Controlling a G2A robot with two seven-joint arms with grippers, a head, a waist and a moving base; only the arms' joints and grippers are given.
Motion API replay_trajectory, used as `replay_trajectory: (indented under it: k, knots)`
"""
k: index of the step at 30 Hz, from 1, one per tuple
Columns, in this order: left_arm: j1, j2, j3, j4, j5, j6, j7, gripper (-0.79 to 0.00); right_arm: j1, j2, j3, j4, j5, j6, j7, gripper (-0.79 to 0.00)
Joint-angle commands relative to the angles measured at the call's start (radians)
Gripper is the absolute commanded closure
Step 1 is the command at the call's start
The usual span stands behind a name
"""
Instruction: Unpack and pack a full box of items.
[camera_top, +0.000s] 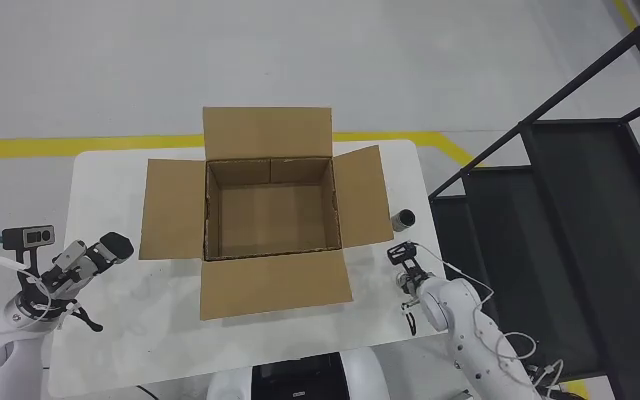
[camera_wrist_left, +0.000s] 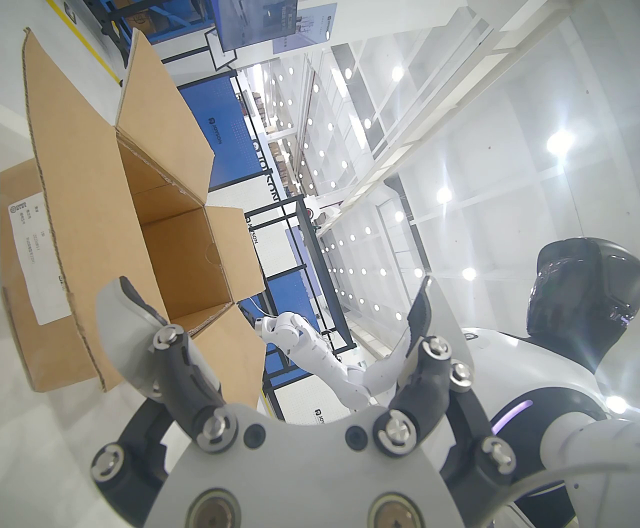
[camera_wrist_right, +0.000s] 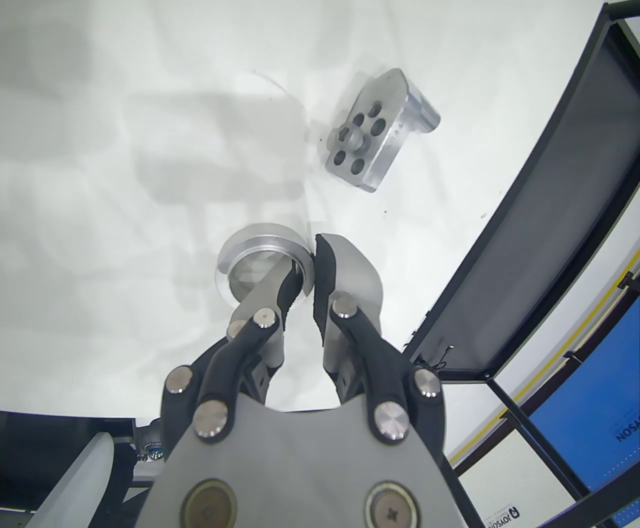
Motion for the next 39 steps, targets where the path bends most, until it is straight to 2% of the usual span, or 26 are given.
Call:
replay_trajectory:
  k: [1, 5, 9, 13, 16, 19, 24, 39]
  knots:
    - [0.0, 0.0, 0.0, 0.0, 0.0, 0.0, 0.0, -0.785, -0.002, 0.0, 0.005, -0.007, 0.005, 0.002, -0.001, -0.785]
    - [0.0, 0.0, 0.0, 0.0, 0.0, 0.0, 0.0, -0.785, -0.037, 0.005, 0.062, -0.082, 0.053, 0.007, 0.006, -0.785]
    - [0.0, 0.0, 0.0, 0.0, 0.0, 0.0, 0.0, -0.785, -0.108, 0.014, 0.159, -0.216, 0.139, -0.03, 0.041, -0.785]
    - [0.0, 0.0, 0.0, 0.0, 0.0, 0.0, 0.0, -0.785, -0.179, 0.023, 0.257, -0.327, 0.155, -0.035, 0.061, -0.785]
    - [0.0, 0.0, 0.0, 0.0, 0.0, 0.0, 0.0, -0.785, -0.22, 0.02, 0.327, -0.391, 0.355, -0.061, 0.038, -0.785]
    - [0.0, 0.0, 0.0, 0.0, 0.0, 0.0, 0.0, -0.785, -0.254, 0.022, 0.409, -0.41, 0.546, -0.138, 0.023, -0.785]
    - [0.0, 0.0, 0.0, 0.0, 0.0, 0.0, 0.0, -0.785, -0.279, 0.029, 0.475, -0.407, 0.74, -0.262, 0.044, -0.785]
    - [0.0, 0.0, 0.0, 0.0, 0.0, 0.0, 0.0, -0.785, -0.279, 0.029, 0.475, -0.407, 0.74, -0.262, 0.044, -0.785]
